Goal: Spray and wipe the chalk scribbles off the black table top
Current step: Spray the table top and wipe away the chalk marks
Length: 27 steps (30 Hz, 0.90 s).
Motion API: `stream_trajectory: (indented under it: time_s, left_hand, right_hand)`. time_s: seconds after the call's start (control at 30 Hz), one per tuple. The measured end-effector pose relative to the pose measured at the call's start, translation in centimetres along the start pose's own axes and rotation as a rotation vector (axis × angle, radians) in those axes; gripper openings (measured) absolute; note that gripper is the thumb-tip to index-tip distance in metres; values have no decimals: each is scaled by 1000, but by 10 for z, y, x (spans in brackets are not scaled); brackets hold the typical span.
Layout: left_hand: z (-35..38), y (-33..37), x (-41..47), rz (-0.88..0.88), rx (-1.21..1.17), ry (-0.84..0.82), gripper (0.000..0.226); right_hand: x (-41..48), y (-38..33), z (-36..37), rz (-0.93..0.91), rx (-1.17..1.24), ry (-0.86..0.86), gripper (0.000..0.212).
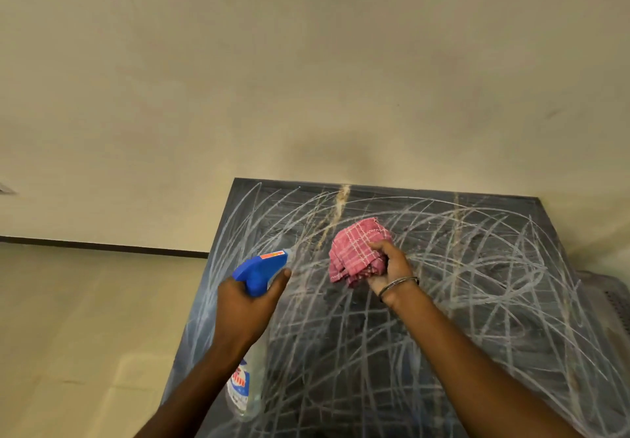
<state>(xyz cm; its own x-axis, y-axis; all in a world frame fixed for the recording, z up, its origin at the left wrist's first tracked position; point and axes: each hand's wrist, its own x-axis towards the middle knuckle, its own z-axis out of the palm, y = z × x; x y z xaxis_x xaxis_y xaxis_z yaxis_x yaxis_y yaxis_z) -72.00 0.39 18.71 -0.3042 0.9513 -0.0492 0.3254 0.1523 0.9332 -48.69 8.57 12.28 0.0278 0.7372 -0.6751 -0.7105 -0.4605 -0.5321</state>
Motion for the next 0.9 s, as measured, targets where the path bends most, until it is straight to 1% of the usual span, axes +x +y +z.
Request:
stream_trajectory:
  time_s: [0.1,0.17,0.23,0.3,0.33,0.4,0.47,0.5,0.57,0.63,0.67,0.7,0.83,0.9]
  left_hand:
    - [-21,-12,26,-11,-55,6,17]
    - [-33,-22,43,-29,-77,-12,18]
    - [-41,-31,58,-42,-85,-27,23]
    - [-49,-41,75,-67,-79,-35,26]
    - [-52,-46,83,-77,-77,-35,26]
    - [-56,-51,98,-87,-84,-38,28]
    - [-58,-55,112,-97,-88,-39,27]
    - [-59,-57,118,-104,-89,-37,25]
    - [-59,-59,127,-115,-99,-35,22]
    - [-59,-63,134,-121,-108,-34,23]
    - [-59,-64,137,-127,-114,-31,24]
    - [-59,-64,139,-136,-124,-28,25]
    - [-62,-70,153,-173,-148,4,24]
    - [-63,-72,157,-180,-134,9,24]
  right_hand:
    - [34,13,40,-50,-43,29,29]
    - [62,22,70,-117,-152,83,32]
    - [90,30,99,-218,-324,145,37]
    - [116,39,128,-335,-597,199,41]
    - [126,44,142,-398,-753,213,39]
    - [143,54,167,-564,-1011,199,36]
    - [165,69,187,-735,-1193,161,38]
    - [177,78,195,-782,-1291,130,40]
    - [200,95,204,-782,-1559,57,44]
    - [221,109,210,-760,-1863,-4,54]
    - [228,115,212,-757,-1958,-15,59]
    - [232,120,214,-778,-1993,-4,62]
    - [242,144,224,-874,-1982,109,57]
    - [245,152,237,-894,-2023,37,59]
